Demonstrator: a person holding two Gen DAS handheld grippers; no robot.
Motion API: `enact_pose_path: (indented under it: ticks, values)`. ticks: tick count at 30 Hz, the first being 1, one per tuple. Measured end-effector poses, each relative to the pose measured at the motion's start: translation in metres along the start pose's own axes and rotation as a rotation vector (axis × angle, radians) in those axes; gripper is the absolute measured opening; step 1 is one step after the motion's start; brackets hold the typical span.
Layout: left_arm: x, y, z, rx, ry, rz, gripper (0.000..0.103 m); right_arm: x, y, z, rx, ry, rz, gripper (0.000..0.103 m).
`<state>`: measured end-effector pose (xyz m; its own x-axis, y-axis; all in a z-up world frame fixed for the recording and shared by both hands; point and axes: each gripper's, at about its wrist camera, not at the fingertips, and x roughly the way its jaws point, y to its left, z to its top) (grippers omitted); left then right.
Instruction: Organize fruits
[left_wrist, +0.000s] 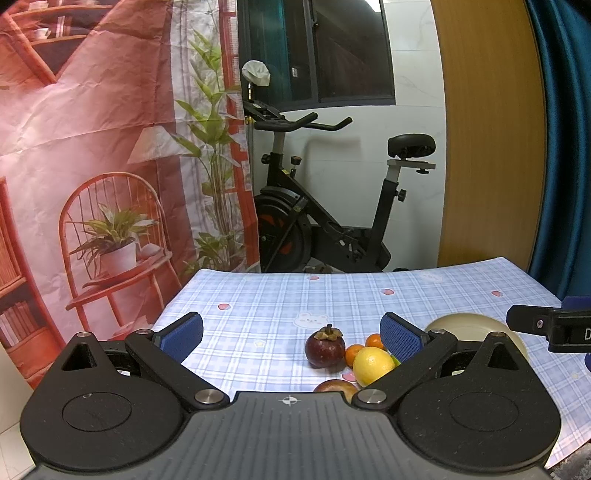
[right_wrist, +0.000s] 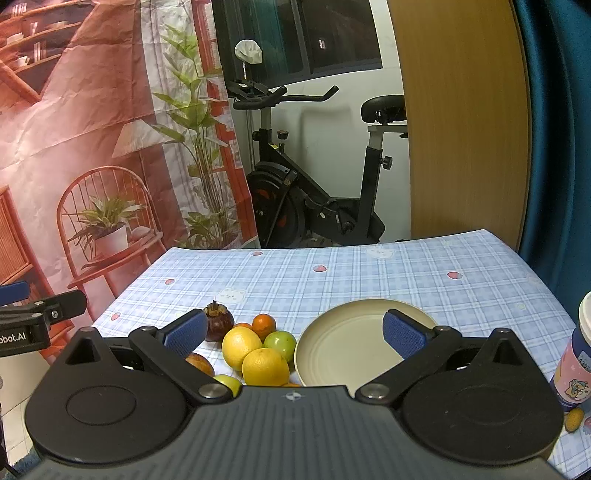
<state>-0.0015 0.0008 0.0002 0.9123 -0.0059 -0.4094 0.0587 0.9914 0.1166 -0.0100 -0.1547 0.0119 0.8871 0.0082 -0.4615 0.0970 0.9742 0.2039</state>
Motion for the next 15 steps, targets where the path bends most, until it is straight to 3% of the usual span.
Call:
enact_pose_path:
  ticks: [15]
  values:
    - [0.0012,0.0023,-0.001,-0.001,0.003,-0.008,0.103,-0.001,-0.0001,0.0002,0.004,-0.005,-0.001,0.103]
